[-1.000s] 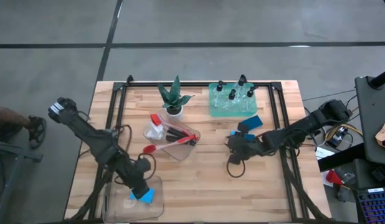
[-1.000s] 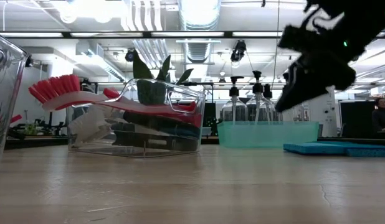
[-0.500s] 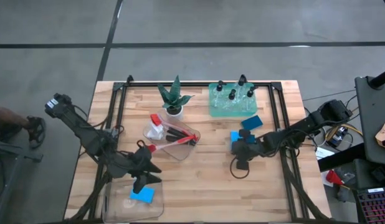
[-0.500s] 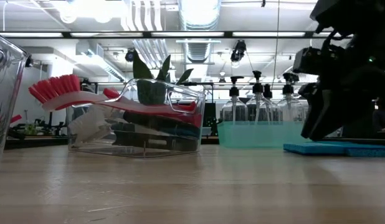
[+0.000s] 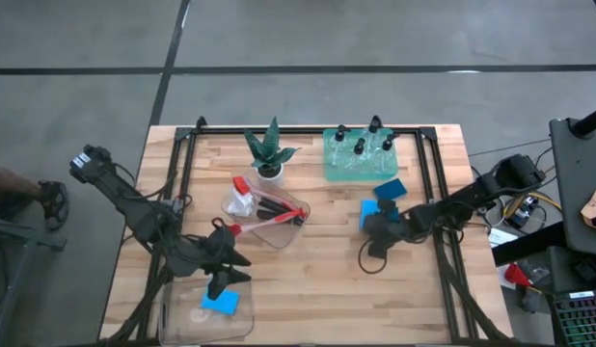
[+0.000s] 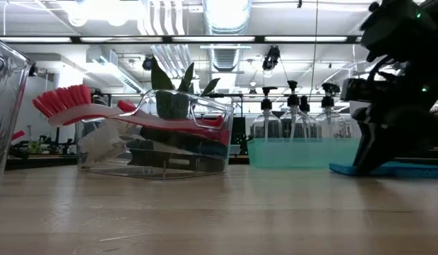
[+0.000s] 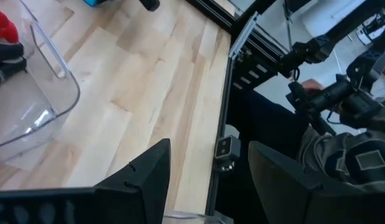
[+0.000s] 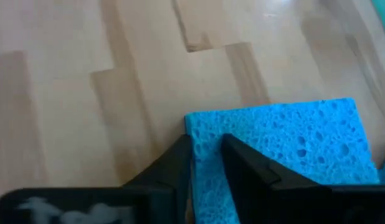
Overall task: Pick & Place Kitchen Sink Supplies
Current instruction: Put the blue sponge into the bottom transparent bin
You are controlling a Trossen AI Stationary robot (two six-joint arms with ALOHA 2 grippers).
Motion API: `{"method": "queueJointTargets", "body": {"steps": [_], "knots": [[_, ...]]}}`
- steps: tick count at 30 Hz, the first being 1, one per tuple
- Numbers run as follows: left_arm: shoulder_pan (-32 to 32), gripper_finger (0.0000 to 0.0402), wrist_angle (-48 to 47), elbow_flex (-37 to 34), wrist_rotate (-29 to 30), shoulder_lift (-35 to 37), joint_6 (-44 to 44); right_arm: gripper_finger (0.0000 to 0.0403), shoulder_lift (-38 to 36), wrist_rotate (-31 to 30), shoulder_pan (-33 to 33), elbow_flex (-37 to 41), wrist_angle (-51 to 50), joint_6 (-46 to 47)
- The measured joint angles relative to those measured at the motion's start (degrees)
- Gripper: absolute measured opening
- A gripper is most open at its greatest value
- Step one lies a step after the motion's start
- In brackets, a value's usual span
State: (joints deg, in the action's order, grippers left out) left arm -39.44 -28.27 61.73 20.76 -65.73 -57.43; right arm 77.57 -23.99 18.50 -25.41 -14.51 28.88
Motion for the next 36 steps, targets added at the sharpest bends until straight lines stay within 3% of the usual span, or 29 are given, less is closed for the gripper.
{"method": "queueJointTargets", "body": {"steps": [5,10,14,20,29,33,36], "knots": [[0.02,0.0206,0.49,-0.02,1.58,0.0,0.11,0.0022,3.52,-0.91,-1.26,-0.5,0.38,1.76],[0.02,0.0206,0.6,-0.02,3.67,-0.02,0.82,0.001,4.52,-0.59,-0.35,-3.11,-0.65,1.18],[0.02,0.0206,1.82,-0.04,5.0,-0.02,4.75,0.0008,3.02,5.28,1.24,-6.86,-0.9,-1.12],[0.07,0.0204,7.54,-0.17,10.45,-0.27,18.68,0.0008,0.04,12.53,2.64,-12.18,-0.38,-3.8],[1.9,0.0204,23.03,-0.17,13.72,-10.8,54.52,0.0008,-3.4,27.63,2.67,-19.01,2.24,-5.54],[3.42,0.0204,31.46,0.46,15.39,-15.96,60.43,0.0008,-3.53,34.63,2.61,-20.44,8.21,-5.52],[4.46,0.0204,33.38,1.74,15.66,-18.76,61.49,0.0008,-3.57,36.54,2.67,-21.93,11.35,-5.57]]}}
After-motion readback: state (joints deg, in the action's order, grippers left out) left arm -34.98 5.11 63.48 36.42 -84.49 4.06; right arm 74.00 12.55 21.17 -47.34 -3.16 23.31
